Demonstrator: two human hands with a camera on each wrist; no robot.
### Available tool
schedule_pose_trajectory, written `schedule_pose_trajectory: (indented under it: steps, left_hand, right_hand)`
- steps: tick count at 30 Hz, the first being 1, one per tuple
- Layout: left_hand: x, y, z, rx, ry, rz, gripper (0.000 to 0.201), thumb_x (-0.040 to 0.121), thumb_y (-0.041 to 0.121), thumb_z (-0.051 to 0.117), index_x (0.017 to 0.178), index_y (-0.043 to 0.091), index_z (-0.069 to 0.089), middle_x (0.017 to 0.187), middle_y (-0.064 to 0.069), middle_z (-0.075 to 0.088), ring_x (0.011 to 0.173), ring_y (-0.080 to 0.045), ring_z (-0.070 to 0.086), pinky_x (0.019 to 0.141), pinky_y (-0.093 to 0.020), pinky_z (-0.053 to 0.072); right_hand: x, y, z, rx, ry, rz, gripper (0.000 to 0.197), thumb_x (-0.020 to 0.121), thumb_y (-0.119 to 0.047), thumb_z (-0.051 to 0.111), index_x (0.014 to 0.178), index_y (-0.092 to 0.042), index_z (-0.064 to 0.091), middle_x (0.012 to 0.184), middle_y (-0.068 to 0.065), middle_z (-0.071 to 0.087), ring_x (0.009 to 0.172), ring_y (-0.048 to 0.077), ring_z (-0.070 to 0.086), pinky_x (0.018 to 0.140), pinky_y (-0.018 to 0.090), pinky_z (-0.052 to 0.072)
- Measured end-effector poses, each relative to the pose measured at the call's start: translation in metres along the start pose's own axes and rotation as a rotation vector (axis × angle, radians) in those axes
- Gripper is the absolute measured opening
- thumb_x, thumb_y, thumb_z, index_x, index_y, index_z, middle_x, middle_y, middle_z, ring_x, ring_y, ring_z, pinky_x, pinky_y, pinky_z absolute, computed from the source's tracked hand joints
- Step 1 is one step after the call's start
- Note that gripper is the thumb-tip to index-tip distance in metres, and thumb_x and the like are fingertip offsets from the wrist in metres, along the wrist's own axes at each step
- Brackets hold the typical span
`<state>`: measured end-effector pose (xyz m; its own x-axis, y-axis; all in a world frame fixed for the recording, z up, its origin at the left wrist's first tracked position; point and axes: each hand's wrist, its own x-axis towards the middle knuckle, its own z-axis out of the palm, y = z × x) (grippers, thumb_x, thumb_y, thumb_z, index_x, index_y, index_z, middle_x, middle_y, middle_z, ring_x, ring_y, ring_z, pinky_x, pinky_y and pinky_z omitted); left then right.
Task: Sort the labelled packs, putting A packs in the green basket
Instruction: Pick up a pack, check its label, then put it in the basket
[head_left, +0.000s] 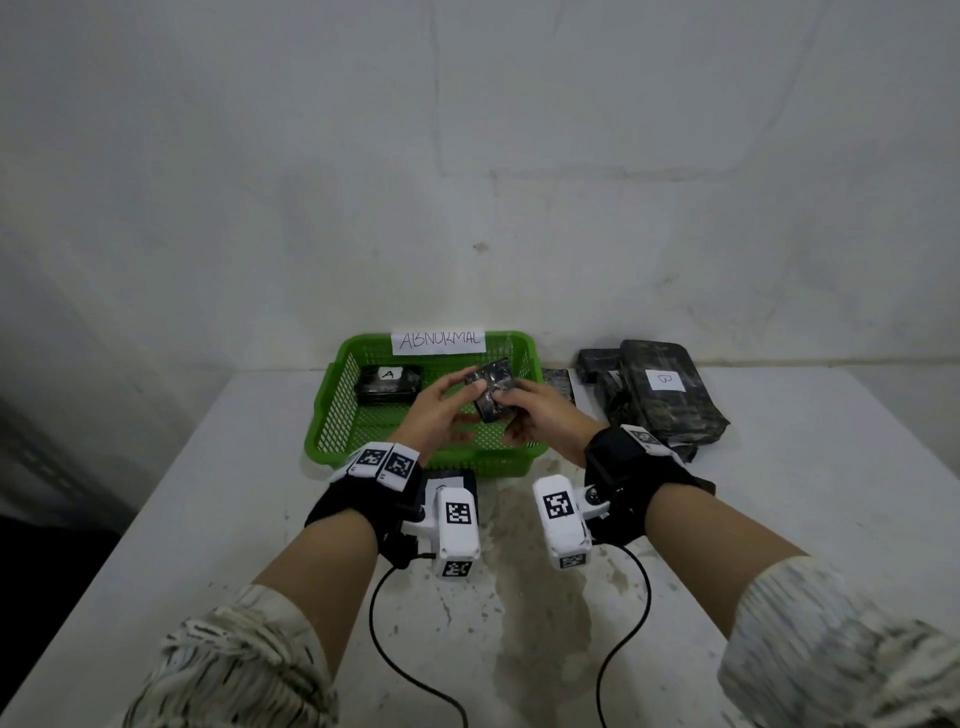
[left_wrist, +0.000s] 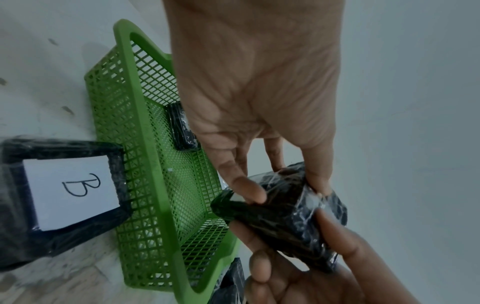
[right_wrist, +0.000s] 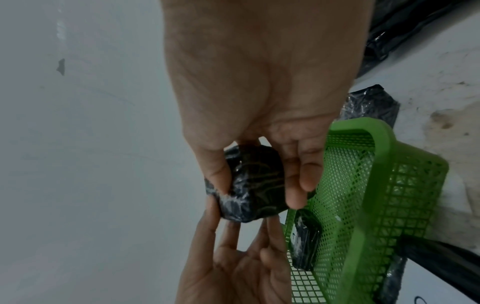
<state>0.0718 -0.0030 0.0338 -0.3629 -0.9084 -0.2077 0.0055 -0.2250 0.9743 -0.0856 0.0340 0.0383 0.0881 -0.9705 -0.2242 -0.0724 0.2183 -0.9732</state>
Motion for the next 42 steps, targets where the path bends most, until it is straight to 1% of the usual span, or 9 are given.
schedule_pose_trajectory:
  steps: [4, 9, 13, 18, 21, 24, 28, 36, 42]
  left_hand:
    - [-0.004, 0.003, -0.004, 0.131, 0.024, 0.011, 0.039, 0.096, 0.042, 0.042, 0.128, 0.021, 0.052, 0.113, -0.007, 0.060, 0.086, -0.019, 0.054, 0.067, -0.028, 0.047]
    - [-0.001, 0.002, -0.009, 0.281, -0.026, 0.045, 0.012, 0.090, 0.021, 0.059, 0.102, 0.021, 0.056, 0.102, -0.001, 0.057, 0.092, -0.015, 0.055, 0.074, -0.027, 0.044]
    - [-0.004, 0.001, -0.005, 0.079, -0.105, -0.056, 0.011, 0.089, 0.013, 0.058, 0.092, 0.016, 0.048, 0.096, -0.004, 0.064, 0.085, -0.021, 0.063, 0.072, -0.036, 0.056]
    - [-0.006, 0.004, 0.000, -0.067, -0.104, -0.148, 0.039, 0.090, 0.013, 0.056, 0.119, 0.023, 0.031, 0.121, -0.020, 0.054, 0.088, -0.032, 0.062, 0.066, -0.050, 0.054]
    - [-0.001, -0.001, -0.001, -0.221, 0.038, -0.112, 0.053, 0.090, 0.012, 0.056, 0.125, 0.031, 0.020, 0.139, -0.021, 0.037, 0.113, -0.043, 0.052, 0.068, -0.057, 0.052]
    - [0.005, -0.007, -0.006, -0.355, 0.113, -0.085, 0.061, 0.093, 0.012, 0.052, 0.134, 0.035, 0.014, 0.144, -0.020, 0.032, 0.119, -0.045, 0.047, 0.067, -0.061, 0.054]
    - [0.010, -0.011, -0.015, -0.369, 0.167, -0.096, 0.050, 0.095, 0.015, 0.049, 0.130, 0.032, 0.018, 0.141, -0.019, 0.039, 0.109, -0.040, 0.056, 0.069, -0.053, 0.056]
    - [0.049, -0.016, -0.074, 0.451, 0.454, -0.074, 0.039, 0.093, 0.034, 0.052, 0.127, 0.016, 0.048, 0.131, -0.017, 0.047, 0.118, -0.033, 0.049, 0.101, -0.042, 0.042]
    - [0.087, -0.015, -0.120, 0.797, 0.743, -0.171, 0.041, 0.090, 0.030, 0.052, 0.129, 0.016, 0.048, 0.137, -0.019, 0.039, 0.128, -0.034, 0.034, 0.105, -0.043, 0.028]
  right_hand:
    - [-0.003, -0.002, -0.002, -0.037, 0.157, -0.053, 0.038, 0.097, -0.047, 0.045, 0.091, -0.012, 0.060, 0.063, -0.002, 0.059, 0.045, 0.009, 0.049, 0.044, 0.018, 0.038]
    - [0.004, -0.004, -0.011, -0.134, 0.312, 0.055, 0.061, 0.092, -0.067, 0.029, 0.058, -0.018, 0.034, 0.051, 0.000, 0.029, 0.033, 0.007, 0.028, 0.041, 0.023, 0.022]
    - [0.007, -0.004, -0.011, -0.129, 0.271, 0.101, 0.060, 0.093, -0.068, 0.022, 0.060, -0.019, 0.035, 0.045, -0.004, 0.029, 0.031, 0.006, 0.025, 0.040, 0.022, 0.019]
    - [0.012, 0.010, -0.010, -0.123, 0.159, 0.102, 0.082, 0.087, -0.076, 0.017, 0.081, -0.004, 0.055, 0.050, 0.000, 0.029, 0.039, 0.010, 0.023, 0.041, 0.018, 0.018]
    - [0.015, 0.010, -0.006, -0.098, 0.142, 0.108, 0.073, 0.089, -0.067, 0.039, 0.133, -0.009, 0.045, 0.100, 0.009, 0.061, 0.073, 0.014, 0.055, 0.057, 0.023, 0.037]
    - [0.015, 0.011, -0.002, -0.107, 0.098, 0.131, 0.073, 0.086, -0.058, 0.057, 0.144, -0.027, 0.025, 0.134, 0.007, 0.052, 0.113, 0.025, 0.055, 0.078, 0.032, 0.043]
    - [0.022, 0.016, 0.007, 0.058, -0.011, 0.215, 0.071, 0.086, -0.036, 0.067, 0.140, -0.025, 0.023, 0.125, 0.013, 0.056, 0.087, 0.024, 0.061, 0.070, 0.035, 0.055]
    - [0.086, 0.021, 0.008, 0.264, 0.242, 0.267, 0.051, 0.093, -0.015, 0.060, 0.135, 0.001, 0.037, 0.101, 0.009, 0.056, 0.078, 0.018, 0.056, 0.059, 0.029, 0.048]
    - [0.143, 0.028, 0.003, 0.082, 0.404, 0.273, 0.051, 0.091, -0.021, 0.061, 0.132, 0.003, 0.041, 0.114, 0.015, 0.055, 0.084, 0.023, 0.056, 0.049, 0.028, 0.048]
